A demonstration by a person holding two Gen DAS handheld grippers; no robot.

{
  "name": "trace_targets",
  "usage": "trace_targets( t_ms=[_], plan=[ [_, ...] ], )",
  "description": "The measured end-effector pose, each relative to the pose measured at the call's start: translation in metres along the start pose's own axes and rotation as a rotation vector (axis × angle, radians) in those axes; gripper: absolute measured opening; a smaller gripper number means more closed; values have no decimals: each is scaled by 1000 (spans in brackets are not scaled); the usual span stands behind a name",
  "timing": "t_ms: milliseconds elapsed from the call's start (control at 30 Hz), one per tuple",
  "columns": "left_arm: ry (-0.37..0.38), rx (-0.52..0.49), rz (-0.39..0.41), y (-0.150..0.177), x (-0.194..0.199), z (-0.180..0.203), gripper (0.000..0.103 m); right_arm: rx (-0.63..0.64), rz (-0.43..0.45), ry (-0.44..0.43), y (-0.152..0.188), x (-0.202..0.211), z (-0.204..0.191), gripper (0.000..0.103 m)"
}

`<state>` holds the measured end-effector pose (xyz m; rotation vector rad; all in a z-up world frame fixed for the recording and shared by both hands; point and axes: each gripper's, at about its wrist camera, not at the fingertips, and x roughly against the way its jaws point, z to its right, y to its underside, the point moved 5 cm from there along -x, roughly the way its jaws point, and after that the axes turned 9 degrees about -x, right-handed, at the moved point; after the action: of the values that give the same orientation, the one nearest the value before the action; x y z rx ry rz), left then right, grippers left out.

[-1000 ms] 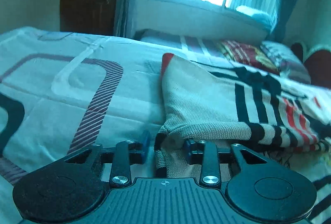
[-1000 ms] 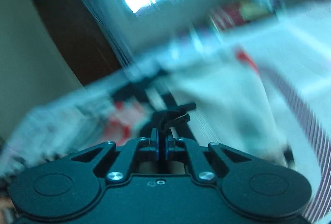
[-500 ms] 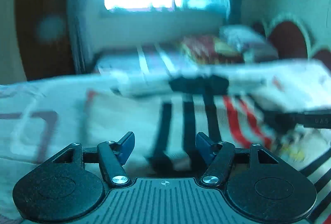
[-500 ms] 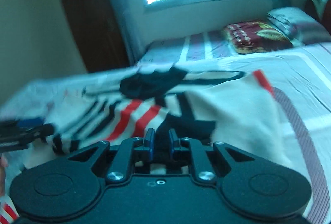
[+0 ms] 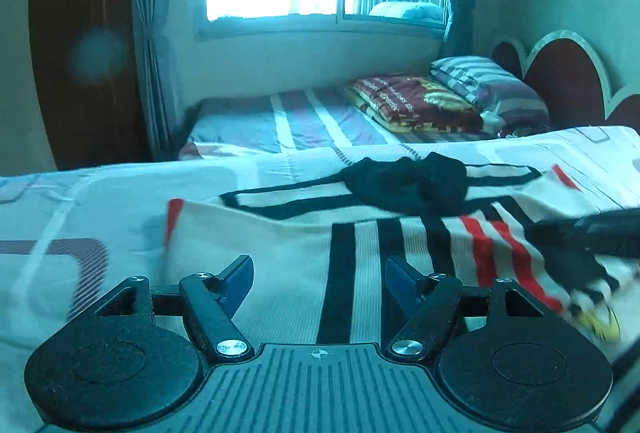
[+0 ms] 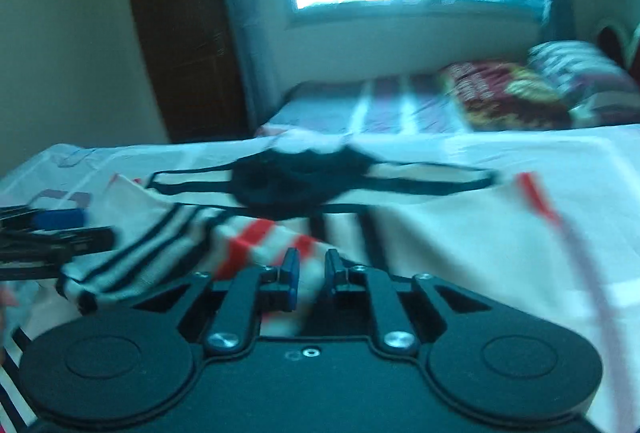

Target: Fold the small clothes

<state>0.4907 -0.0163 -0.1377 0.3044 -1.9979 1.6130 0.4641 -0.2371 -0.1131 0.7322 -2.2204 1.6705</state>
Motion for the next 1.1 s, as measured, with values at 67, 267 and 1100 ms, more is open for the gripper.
trace_targets(
  t_ms=[67, 267, 1100],
  plan=[
    [-1, 36, -57, 4, -20, -5, 73, 42, -23, -11, 4, -20, -13, 13],
    [-10, 24, -48, -5, -14, -19, 73, 70, 2, 24, 1, -24, -16, 16],
    [-126, -91, -57, 34, -8, -27, 80, 103, 30, 148, 13, 1, 36, 17]
  ],
)
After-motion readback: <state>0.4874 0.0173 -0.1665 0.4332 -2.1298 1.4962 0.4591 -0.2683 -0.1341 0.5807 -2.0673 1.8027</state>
